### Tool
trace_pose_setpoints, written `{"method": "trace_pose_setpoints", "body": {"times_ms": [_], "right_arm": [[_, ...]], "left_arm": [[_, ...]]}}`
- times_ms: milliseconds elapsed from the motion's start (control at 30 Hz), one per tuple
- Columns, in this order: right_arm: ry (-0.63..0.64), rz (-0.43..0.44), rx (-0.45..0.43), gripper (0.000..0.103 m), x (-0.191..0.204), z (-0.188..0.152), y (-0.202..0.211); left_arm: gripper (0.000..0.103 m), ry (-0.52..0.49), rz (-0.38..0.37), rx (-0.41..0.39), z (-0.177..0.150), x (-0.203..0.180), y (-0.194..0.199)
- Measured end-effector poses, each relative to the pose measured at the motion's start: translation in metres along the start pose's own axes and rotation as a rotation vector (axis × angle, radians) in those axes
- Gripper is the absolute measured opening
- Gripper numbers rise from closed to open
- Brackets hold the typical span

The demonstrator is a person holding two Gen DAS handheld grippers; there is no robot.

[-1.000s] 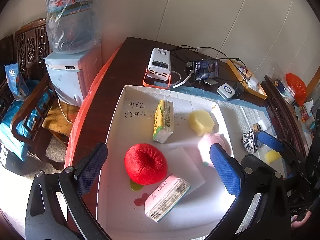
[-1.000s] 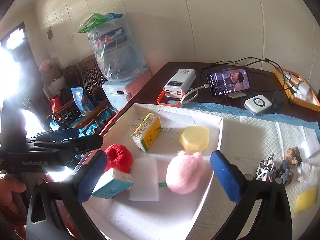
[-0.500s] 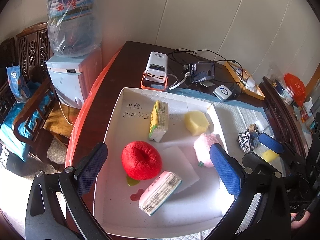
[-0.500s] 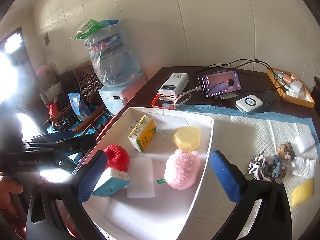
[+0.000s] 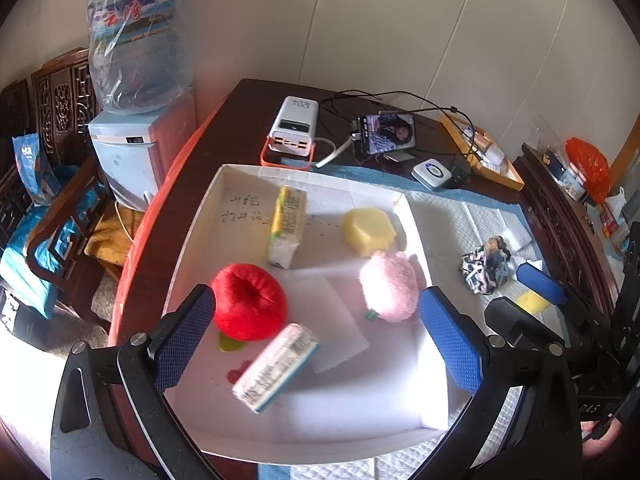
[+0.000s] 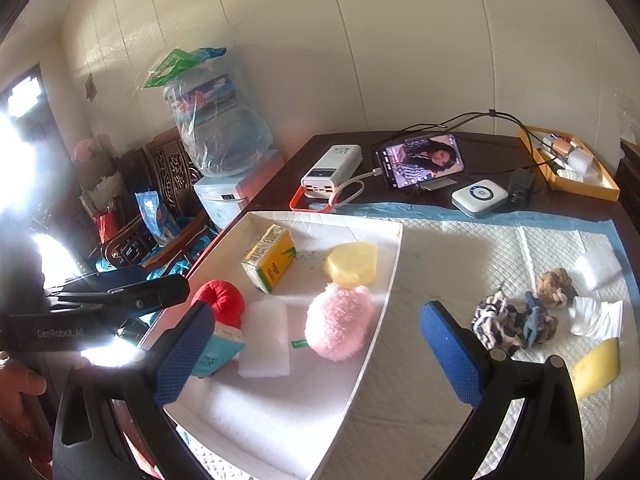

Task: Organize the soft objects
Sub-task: 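Move both grippers back over the remaining items on the pad, then grasp the black-white patterned cloth with the left gripper while the right grasps the green-yellow sponge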

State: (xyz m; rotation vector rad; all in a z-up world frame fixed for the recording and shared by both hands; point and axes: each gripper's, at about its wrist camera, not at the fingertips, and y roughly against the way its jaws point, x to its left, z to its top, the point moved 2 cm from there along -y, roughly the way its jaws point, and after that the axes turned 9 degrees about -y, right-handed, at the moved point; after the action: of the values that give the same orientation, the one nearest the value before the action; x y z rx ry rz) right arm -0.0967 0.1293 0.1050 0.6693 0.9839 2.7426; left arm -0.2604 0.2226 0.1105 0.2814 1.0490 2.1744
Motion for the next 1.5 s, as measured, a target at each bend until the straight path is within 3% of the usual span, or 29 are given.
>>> {"method": "trace_pose_setpoints", "body": {"times_ms": [633, 1067, 1233, 1333, 1500], "right_arm": [[-0.084, -0.069, -0.042, 0.103, -0.083, 0.003, 0.047], [-0.280, -0.262, -0.036, 0.103, -0.209, -0.015, 0.071], [-0.338, -0.316, 0.011, 0.103, -0.249, -0.028, 0.068], [-0.322, -0.335, 0.056, 0.103, -0.257, -0.033, 0.060], [-0.302, -0.291, 0.081, 0.103, -0.256, -0.032, 0.050]], "left_arm": [[0.103, -0.051, -0.026, 0.018, 0.003, -0.089, -0.013], [0.103, -0.130, -0.070, 0.098, 0.002, -0.156, -0.049], [0.103, -0.193, -0.114, 0.143, 0.007, -0.185, -0.077], [0.103, -0.252, -0.090, 0.187, 0.011, -0.199, -0.108], [0.103, -0.298, -0.088, 0.272, 0.009, -0.214, -0.150]]}}
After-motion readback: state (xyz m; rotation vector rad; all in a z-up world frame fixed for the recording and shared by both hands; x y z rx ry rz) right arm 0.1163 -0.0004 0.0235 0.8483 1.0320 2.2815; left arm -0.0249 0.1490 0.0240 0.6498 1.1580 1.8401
